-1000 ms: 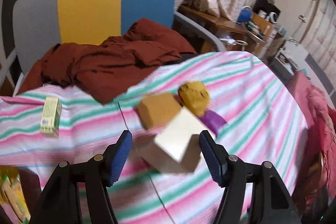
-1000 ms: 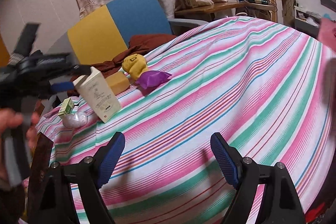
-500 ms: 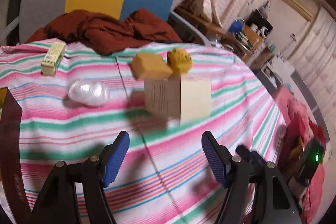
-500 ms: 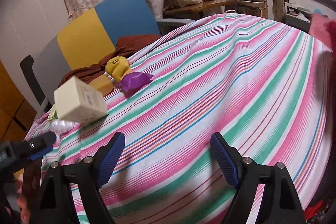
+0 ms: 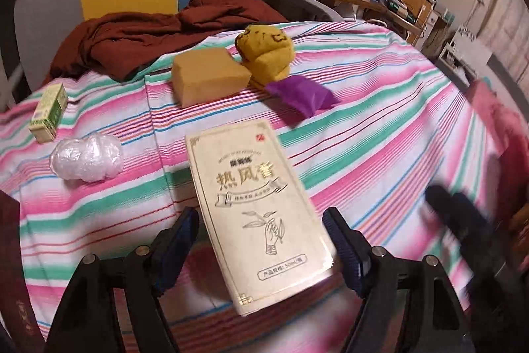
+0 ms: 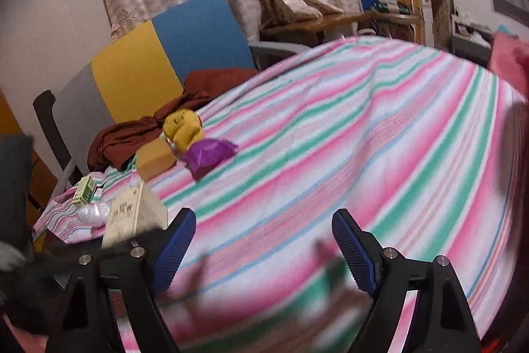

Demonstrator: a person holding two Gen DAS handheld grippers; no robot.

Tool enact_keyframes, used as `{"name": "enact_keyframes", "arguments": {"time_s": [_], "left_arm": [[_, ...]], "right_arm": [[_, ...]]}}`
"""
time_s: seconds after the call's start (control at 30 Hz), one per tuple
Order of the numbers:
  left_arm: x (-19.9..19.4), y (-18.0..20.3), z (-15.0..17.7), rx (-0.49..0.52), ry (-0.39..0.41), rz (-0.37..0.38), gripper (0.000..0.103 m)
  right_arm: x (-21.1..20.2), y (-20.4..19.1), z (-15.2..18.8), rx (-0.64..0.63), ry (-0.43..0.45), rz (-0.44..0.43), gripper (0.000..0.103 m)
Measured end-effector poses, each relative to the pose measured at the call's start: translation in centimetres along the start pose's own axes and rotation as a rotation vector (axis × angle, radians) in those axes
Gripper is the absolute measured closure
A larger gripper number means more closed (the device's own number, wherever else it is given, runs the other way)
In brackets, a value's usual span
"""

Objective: Organize objects
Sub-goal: 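Grasp the cream medicine box with left tool while right tool reaches the purple cloth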

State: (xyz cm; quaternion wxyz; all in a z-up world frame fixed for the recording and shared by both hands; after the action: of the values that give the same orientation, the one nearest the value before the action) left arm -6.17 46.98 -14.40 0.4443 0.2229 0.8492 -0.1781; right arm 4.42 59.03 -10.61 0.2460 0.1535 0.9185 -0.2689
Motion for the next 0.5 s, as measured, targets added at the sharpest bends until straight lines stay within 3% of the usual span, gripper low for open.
{"name": "enact_keyframes", "arguments": {"time_s": [0.03, 0.1, 0.2, 0.33, 0.5], "left_arm": [[0.1, -0.3, 0.2, 0.002, 0.011, -0.008, 0.042], [0.3, -1.3, 0.8, 0.023, 0.044, -0.02, 0.051], [0.3, -2.7, 1.3, 0.09, 0.132, -0.053, 0.051], [0.3, -4.4, 1.3, 0.032, 0.157, 0.045, 0.051], [0.4, -4.8, 1.4, 0.006, 0.165, 0.093, 0.051]], "right_arm": [[0.5, -0.1, -0.4, -0.012, 0.0, -0.005, 0.017], [1.5, -0.3, -1.2, -0.044, -0.009, -0.019, 0.017], [3.7, -1.3, -2.3, -0.128, -0.033, -0.049, 0.017], [7.4, -2.6, -3.6, -0.218, -0.075, -0.099, 0.017], [12.2, -2.5, -5.2, -0.188, -0.146, -0.123, 0.017]]}}
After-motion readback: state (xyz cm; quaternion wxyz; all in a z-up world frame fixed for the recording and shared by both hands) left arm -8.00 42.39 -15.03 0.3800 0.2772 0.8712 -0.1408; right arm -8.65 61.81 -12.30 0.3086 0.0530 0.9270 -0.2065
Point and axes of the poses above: each gripper's, at about its wrist camera, not at the fingertips, and x roughly the way its jaws point, y to its right, z to its underside, the point moved 6 cm from there along x, roughly the way its jaws point, and after that the axes turned 13 degrees about -z, right-handed, at the moved point
